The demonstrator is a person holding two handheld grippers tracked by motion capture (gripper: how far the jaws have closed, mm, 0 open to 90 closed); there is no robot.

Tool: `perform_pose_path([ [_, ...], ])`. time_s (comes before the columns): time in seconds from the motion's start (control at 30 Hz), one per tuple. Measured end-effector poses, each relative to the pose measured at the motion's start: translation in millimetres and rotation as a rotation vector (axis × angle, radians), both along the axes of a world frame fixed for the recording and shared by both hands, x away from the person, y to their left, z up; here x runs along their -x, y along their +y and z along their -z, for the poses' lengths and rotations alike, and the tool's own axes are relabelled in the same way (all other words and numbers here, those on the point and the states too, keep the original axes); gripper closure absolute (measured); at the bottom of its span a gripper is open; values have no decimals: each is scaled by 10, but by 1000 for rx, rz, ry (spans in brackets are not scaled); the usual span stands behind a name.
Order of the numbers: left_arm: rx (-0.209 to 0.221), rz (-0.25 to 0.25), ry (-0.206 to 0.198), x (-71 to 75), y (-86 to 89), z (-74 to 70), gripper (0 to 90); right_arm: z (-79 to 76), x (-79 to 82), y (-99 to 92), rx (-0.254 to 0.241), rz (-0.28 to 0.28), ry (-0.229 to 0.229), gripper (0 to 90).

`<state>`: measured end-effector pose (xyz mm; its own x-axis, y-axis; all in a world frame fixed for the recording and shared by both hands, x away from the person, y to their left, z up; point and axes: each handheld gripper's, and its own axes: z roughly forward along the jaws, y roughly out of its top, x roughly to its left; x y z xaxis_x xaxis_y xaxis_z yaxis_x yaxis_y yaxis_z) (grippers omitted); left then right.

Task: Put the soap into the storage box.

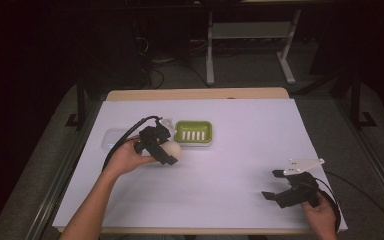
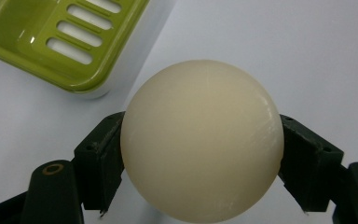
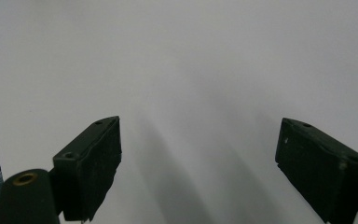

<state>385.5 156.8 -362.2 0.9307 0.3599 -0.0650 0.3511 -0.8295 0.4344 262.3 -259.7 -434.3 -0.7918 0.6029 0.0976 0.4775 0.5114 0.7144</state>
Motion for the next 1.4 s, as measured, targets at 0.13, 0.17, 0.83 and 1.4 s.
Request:
perform_pose_path([
  [0.13, 6, -5, 4, -37, -25, -20, 241, 0, -2, -2, -1, -1, 0, 136],
  [0.17, 3, 4, -2, -54, -32, -27, 241, 0, -2, -3, -2, 0, 1, 136],
  [0.83, 11, -2, 16, -297, -172, -54, 241, -3, -16, -13, -10, 3, -3, 136],
  [1.4, 29, -3, 18, -471, -283, -120, 241, -3, -23, -30, -14, 5, -4, 136],
])
